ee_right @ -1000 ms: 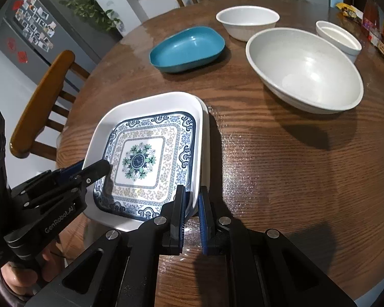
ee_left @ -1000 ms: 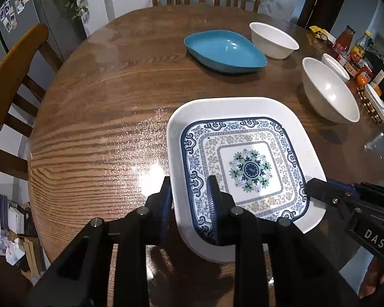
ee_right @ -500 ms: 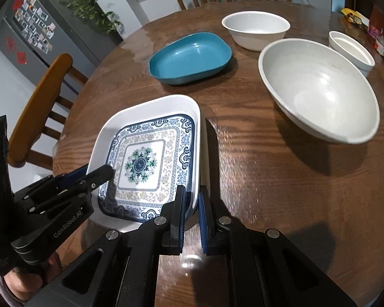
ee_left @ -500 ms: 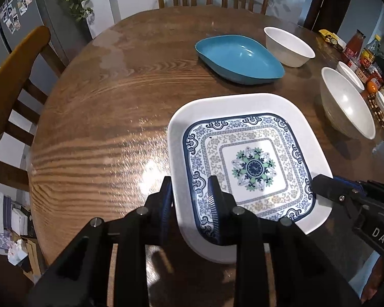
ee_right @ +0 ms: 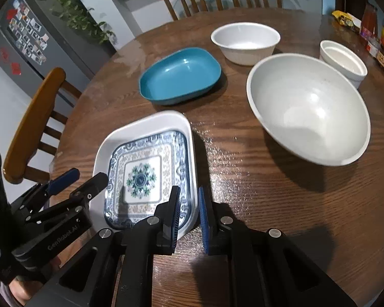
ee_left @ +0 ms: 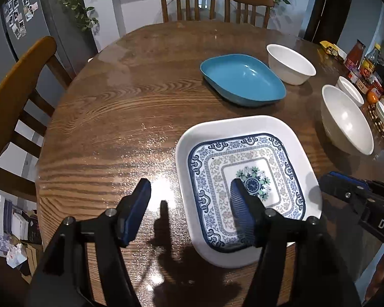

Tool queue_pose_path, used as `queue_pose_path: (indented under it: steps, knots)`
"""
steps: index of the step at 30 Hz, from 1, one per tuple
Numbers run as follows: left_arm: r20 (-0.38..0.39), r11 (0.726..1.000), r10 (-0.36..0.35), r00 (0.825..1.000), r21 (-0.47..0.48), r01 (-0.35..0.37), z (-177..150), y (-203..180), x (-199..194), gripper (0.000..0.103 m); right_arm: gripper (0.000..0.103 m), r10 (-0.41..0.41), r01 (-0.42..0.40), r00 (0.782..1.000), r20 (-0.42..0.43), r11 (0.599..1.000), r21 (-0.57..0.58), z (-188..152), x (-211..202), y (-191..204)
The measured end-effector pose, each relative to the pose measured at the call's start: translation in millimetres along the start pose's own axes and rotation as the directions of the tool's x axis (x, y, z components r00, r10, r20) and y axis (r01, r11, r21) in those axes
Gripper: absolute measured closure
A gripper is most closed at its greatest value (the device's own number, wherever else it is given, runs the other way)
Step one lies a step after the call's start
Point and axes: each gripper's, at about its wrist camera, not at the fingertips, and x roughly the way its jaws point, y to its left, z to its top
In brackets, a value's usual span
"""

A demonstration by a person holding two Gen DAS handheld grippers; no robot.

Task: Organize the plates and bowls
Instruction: 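Open the left gripper, then the right gripper, releasing the stacked plate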

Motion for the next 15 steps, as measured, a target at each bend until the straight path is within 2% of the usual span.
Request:
queue_pose_path:
  steps: [4, 9, 11, 13, 15]
  knots:
    - [0.002, 1.0, 0.001, 1.0, -0.007, 0.0, 3.2, -0.2, -5.7, 0.027, 0.089, 0.009, -0.009, 1.0, 0.015, 1.0, -0.005, 2.8, -9.4, 3.7]
    - [-0.003, 1.0, -0.008, 1.0, -0.005, 0.008, 6.0, -2.3, -13.5, 0.022, 0.086, 0.016, -0.015, 1.0, 0.02, 1.0, -0.016, 5.2, -17.8, 6.8]
    - [0.001, 1.0, -0.011, 1.0, -0.002, 0.011, 6.8, -3.2, -16.0, 0.021, 0.069, 0.026, -0.025, 0.999, 0.022, 1.0, -0.016, 6.4, -19.9, 7.0]
    - [0.003, 1.0, -0.01, 1.0, 0.001, 0.01, 7.7, -4.3, -17.3, 0.02, 0.062, 0.033, -0.032, 0.999, 0.029, 0.999, -0.018, 6.9, -22.9, 7.5]
    - [-0.004, 1.0, -0.014, 1.0, 0.001, 0.014, 8.7, -4.9, -17.8, 0.02, 0.062, 0.034, -0.033, 0.999, 0.033, 0.999, -0.022, 7.3, -25.6, 8.3]
